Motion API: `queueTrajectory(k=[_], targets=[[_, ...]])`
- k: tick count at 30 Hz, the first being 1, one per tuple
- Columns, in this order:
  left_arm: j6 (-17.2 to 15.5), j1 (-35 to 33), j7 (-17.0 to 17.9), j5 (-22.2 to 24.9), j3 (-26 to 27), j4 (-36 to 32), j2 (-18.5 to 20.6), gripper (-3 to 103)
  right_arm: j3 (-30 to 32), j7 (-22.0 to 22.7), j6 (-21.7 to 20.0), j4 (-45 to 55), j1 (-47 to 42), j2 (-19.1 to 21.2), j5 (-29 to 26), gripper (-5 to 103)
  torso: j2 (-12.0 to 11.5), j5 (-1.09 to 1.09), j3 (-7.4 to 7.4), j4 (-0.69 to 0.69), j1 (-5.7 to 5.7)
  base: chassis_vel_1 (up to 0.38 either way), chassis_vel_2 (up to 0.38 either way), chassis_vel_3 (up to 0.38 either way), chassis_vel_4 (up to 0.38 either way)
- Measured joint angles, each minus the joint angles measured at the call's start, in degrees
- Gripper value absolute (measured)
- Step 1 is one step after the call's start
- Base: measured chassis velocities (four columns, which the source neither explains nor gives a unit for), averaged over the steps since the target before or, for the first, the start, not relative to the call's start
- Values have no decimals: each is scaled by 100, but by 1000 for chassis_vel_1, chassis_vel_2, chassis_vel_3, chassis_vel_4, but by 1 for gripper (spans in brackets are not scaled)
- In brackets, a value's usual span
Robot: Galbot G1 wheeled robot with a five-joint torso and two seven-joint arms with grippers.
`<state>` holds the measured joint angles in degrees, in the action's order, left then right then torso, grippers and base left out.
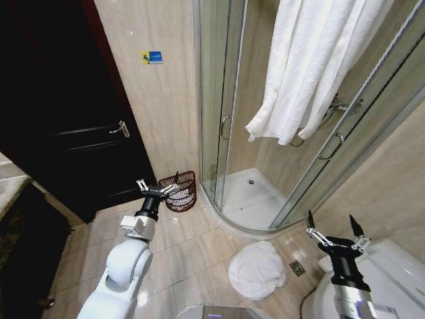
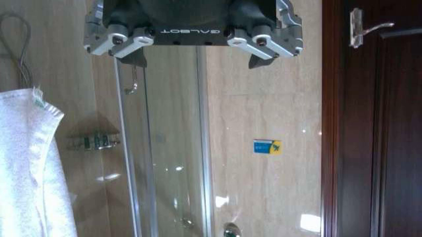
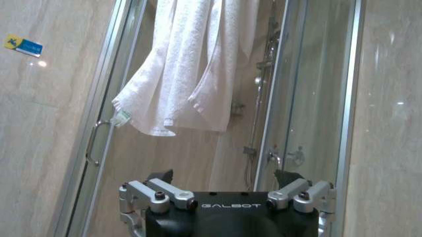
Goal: Discard the used towel into the hamper.
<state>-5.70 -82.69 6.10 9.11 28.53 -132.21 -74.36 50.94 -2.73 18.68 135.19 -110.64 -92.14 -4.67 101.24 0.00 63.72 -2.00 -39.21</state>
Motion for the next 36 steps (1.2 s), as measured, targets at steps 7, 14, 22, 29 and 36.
queueTrajectory(k=[7, 14, 22, 29, 36], targets=[[241, -19, 255, 53, -139, 99, 11, 100, -6, -3, -11, 14, 2, 0, 25, 100, 197, 0, 108, 0, -93, 0, 0, 0, 0], [182, -6, 321, 49, -195, 138, 9, 100, -1, -4, -11, 6, 0, 0, 36, 100, 195, 0, 108, 0, -93, 0, 0, 0, 0], [1, -48, 293, 14, -150, 100, 5, 100, 1, -5, -29, 13, 8, 0, 34, 100, 171, 0, 97, 0, -80, 0, 0, 0, 0], [-9, -28, 285, 12, -116, 146, 14, 100, -15, -14, -62, 24, 33, 0, 67, 100, -225, 0, -117, 0, 90, 0, 0, 0, 0], [186, -37, 263, 15, -75, 271, 7, 100, -21, -19, -60, 2, 32, 0, 84, 100, -518, 0, -274, 0, 229, 0, 0, 0, 0]])
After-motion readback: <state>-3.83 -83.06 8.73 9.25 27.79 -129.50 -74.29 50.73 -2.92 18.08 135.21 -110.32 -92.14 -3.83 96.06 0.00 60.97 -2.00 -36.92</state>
